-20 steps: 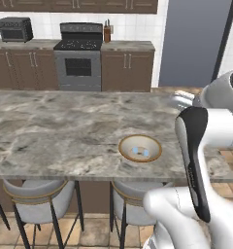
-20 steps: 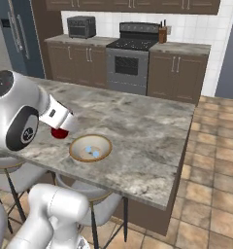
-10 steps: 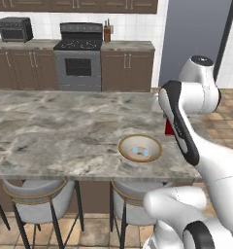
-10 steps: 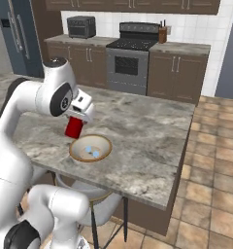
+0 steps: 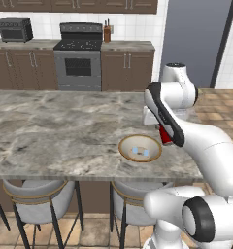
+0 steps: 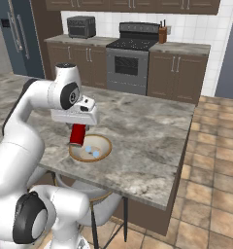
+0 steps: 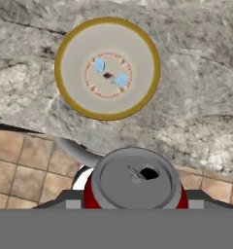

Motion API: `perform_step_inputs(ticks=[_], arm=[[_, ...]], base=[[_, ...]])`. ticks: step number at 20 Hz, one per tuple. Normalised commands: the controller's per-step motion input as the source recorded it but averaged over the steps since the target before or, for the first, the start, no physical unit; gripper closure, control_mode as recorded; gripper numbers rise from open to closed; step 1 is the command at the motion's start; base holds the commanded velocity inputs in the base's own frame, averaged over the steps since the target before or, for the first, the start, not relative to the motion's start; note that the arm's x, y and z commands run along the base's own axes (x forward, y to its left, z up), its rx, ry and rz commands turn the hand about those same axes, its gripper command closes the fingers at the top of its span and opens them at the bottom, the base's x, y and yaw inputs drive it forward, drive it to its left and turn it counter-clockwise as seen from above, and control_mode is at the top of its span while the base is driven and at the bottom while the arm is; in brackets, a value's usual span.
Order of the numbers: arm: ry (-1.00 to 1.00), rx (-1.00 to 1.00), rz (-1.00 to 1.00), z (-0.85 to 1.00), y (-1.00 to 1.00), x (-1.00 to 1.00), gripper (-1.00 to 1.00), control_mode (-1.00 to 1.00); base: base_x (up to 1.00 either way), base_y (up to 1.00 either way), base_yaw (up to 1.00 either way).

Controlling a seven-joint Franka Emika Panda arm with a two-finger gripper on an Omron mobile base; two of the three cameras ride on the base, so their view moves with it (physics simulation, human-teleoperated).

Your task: Open the fridge, grab two sodas, and place both sodas inside the bowl with ice on the dining counter.

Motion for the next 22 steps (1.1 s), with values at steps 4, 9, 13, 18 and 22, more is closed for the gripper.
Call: perform_step_inputs(ticks=[4,9,13,18,22], arm=[[0.19,-0.04,0.1,-0.28,0.17,0.39,1.0,-1.0],[0.12,0.0,0.11,-0.24,0.09,0.47,1.0,-1.0],[0.01,0.0,0.11,-0.4,0.03,0.4,1.0,-1.0],[0.0,-0.02,0.12,-0.5,0.0,0.26,1.0,-1.0],[-0.01,-0.01,0.11,-0.46,0.0,0.18,1.0,-1.0]], base=[[0.0,0.0,0.0],[0.0,0.0,0.0],[0.0,0.0,0.0],[0.0,0.0,0.0],[0.0,0.0,0.0]])
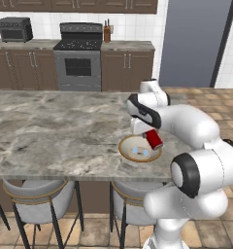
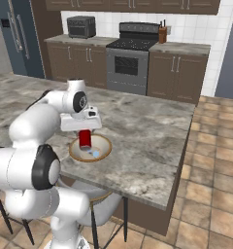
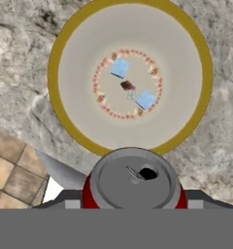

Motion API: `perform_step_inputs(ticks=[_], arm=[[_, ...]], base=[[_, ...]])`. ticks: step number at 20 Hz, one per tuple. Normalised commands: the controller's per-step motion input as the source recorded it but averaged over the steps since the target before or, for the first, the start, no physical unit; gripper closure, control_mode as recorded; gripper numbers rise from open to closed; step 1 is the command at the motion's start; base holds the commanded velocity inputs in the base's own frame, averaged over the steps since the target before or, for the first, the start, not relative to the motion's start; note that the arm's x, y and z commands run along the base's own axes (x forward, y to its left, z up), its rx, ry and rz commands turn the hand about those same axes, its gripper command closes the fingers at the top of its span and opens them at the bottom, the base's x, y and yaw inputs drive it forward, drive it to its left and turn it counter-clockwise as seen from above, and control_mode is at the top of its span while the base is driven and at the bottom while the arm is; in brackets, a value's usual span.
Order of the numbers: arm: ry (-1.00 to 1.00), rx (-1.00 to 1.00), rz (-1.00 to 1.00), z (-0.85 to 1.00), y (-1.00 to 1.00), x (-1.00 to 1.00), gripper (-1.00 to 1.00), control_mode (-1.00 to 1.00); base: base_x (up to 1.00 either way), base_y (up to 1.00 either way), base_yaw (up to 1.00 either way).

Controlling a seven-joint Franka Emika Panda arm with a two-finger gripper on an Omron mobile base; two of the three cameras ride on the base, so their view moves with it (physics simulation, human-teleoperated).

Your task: Open the fridge, grab two sodas, and place both sodas inside the bowl with ice on the dining counter.

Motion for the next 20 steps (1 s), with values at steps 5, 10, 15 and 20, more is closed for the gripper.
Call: perform_step_inputs(ticks=[5,10,15,20], arm=[[0.0,0.0,0.08,-0.27,0.01,0.34,1.0,-1.0],[0.0,0.0,0.06,-0.22,0.06,0.46,1.0,-1.0],[0.0,0.0,0.06,-0.31,0.15,0.2,1.0,-1.0],[0.0,0.0,0.06,-0.31,0.13,0.15,1.0,-1.0]], base=[[0.0,0.0,0.0],[0.0,0.0,0.0],[0.0,0.0,0.0],[0.0,0.0,0.0]])
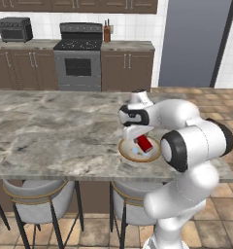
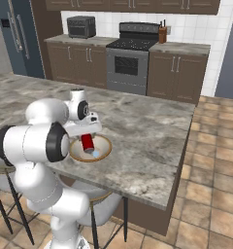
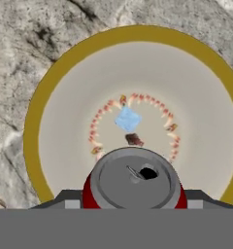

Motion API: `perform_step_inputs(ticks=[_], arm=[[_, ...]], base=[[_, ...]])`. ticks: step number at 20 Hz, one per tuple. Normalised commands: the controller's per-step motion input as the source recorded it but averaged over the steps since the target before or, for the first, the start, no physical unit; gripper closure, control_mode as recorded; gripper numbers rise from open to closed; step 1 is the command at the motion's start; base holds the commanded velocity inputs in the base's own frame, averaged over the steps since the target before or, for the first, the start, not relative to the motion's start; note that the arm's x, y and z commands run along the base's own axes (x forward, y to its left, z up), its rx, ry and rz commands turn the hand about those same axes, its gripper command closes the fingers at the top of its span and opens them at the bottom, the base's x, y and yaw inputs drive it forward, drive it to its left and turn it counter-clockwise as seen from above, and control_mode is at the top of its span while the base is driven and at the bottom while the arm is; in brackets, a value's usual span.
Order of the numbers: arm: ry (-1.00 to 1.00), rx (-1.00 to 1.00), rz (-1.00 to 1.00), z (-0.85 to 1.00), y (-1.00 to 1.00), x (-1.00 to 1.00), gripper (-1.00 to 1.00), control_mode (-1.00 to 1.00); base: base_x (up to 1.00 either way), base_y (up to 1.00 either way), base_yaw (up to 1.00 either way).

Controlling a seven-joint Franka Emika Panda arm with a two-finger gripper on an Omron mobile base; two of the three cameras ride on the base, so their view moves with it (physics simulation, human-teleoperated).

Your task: Open the fridge, grab two sodas, and place both sodas inside the bowl with ice on the dining counter.

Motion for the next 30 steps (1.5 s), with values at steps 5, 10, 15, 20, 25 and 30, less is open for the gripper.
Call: perform_step_inputs(ticks=[5,10,15,20,25,30], arm=[[0.0,0.0,0.05,-0.23,0.01,0.24,1.0,-1.0],[0.0,0.0,0.05,-0.27,0.0,0.2,1.0,-1.0],[0.0,0.0,0.05,-0.26,0.0,0.17,1.0,-1.0],[0.0,0.0,0.07,-0.21,0.0,0.06,1.0,-1.0],[0.0,0.0,0.08,-0.18,-0.07,-0.01,1.0,-1.0],[-0.01,0.0,0.06,-0.2,-0.16,-0.14,-1.0,-1.0]], base=[[0.0,0.0,0.0],[0.0,0.0,0.0],[0.0,0.0,0.0],[0.0,0.0,0.0],[0.0,0.0,0.0],[0.0,0.0,0.0]])
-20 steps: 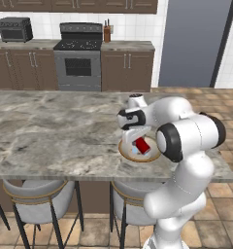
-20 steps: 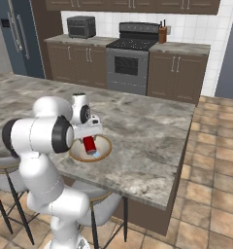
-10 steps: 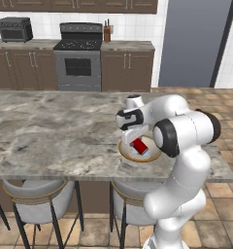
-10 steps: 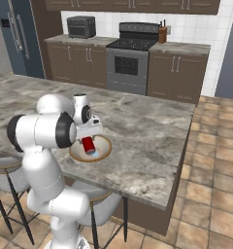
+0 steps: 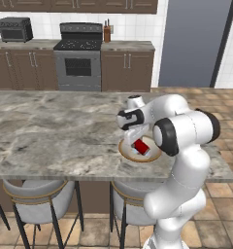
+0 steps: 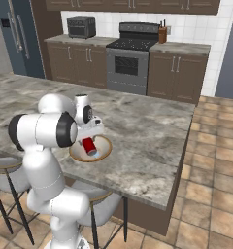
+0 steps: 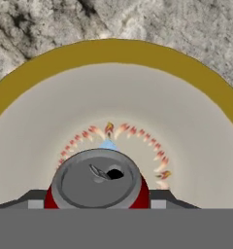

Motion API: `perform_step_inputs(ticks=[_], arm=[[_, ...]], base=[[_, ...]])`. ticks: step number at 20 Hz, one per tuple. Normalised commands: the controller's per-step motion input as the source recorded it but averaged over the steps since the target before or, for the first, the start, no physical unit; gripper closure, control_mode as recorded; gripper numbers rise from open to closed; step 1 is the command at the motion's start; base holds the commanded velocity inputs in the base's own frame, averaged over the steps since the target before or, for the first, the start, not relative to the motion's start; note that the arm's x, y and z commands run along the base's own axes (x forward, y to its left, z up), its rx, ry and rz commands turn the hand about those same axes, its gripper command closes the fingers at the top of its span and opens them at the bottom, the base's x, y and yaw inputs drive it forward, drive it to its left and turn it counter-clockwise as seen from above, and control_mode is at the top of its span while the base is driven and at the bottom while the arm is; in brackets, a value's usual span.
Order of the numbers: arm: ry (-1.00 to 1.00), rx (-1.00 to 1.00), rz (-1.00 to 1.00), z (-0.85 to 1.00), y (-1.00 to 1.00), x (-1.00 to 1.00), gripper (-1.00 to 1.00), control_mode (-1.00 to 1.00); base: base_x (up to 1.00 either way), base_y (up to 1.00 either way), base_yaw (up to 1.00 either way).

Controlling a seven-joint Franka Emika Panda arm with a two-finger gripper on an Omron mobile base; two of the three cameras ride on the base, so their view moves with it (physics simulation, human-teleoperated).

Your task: Open the fridge, grab two sodas, and place both sodas inside the bowl with ice on the dining counter.

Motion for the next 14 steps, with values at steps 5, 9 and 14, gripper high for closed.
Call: perform_step_inputs(ticks=[5,9,14], arm=[[-0.02,0.0,0.04,-0.11,-0.26,-0.18,-1.0,-1.0],[-0.05,0.0,0.03,0.0,-0.11,-0.02,-1.0,-1.0],[-0.1,0.0,0.0,0.09,0.0,-0.3,-1.0,-1.0]], base=[[0.0,0.0,0.0],[0.0,0.0,0.0],[0.0,0.0,0.0]])
